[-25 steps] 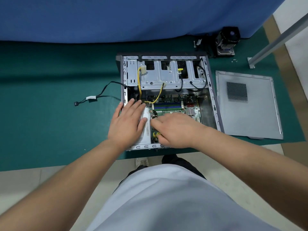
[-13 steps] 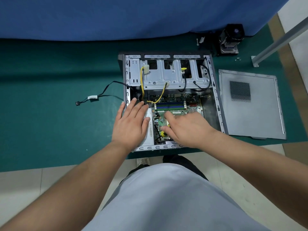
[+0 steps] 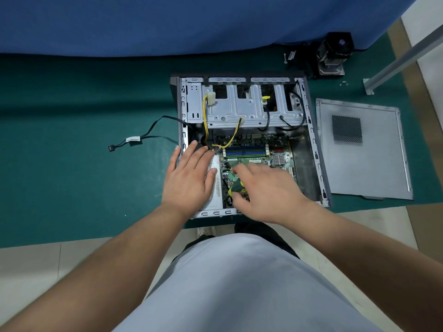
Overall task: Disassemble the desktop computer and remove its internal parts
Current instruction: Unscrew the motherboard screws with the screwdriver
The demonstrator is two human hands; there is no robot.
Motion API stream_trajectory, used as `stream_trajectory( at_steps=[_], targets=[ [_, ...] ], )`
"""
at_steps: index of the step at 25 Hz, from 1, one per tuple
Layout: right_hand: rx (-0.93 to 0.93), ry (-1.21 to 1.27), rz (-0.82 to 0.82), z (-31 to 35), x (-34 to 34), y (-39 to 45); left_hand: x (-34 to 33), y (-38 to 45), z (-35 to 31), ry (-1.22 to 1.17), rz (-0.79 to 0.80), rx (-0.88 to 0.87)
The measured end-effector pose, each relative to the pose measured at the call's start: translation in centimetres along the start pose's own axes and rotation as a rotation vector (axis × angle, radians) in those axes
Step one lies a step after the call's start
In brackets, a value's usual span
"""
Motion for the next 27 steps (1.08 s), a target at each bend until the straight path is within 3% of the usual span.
stream_trajectory(
  at_steps=[5,8,12,16,19,24,27],
  targets=[
    [0.033,0.028,0.029,0.4,-0.2,-0.1,0.1,0.1,0.0,-0.008,-0.005,0.000],
    [-0.042,0.035,0.007,0.0,-0.2,-0.1,0.0,0.1,0.0,-0.008,0.004,0.001],
    [0.020,0.205,0.038,0.7,-1.0,-0.1,0.1,0.1,0.1,-0.021,-0.007,0.008],
    [-0.032,0.177,-0.025,0.3,-1.1,-0.2,0.0,0.1,0.1,-0.019,-0.002,0.008],
    [0.011,0.350,-0.005,0.7,-1.5,-0.3,0.0,0.1,0.1,-0.022,-0.002,0.006],
    [-0.076,0.352,-0.129,0.7,-1.4,-0.7,0.1,0.0,0.1,-0.027,0.005,0.009],
    [-0.093,0.489,-0.139,0.4,-1.5,-0.8,0.2,0.0,0.1,-0.037,0.012,0.012]
  ],
)
Point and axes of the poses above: each hand's wrist, its own y-axis towards the middle knuckle, its own x-axis out of the back of the hand, z = x × y, the point moved 8 cm from there along y, towards the middle knuckle, and after that the axes turned 9 degrees about x, right-handed, at the moved point
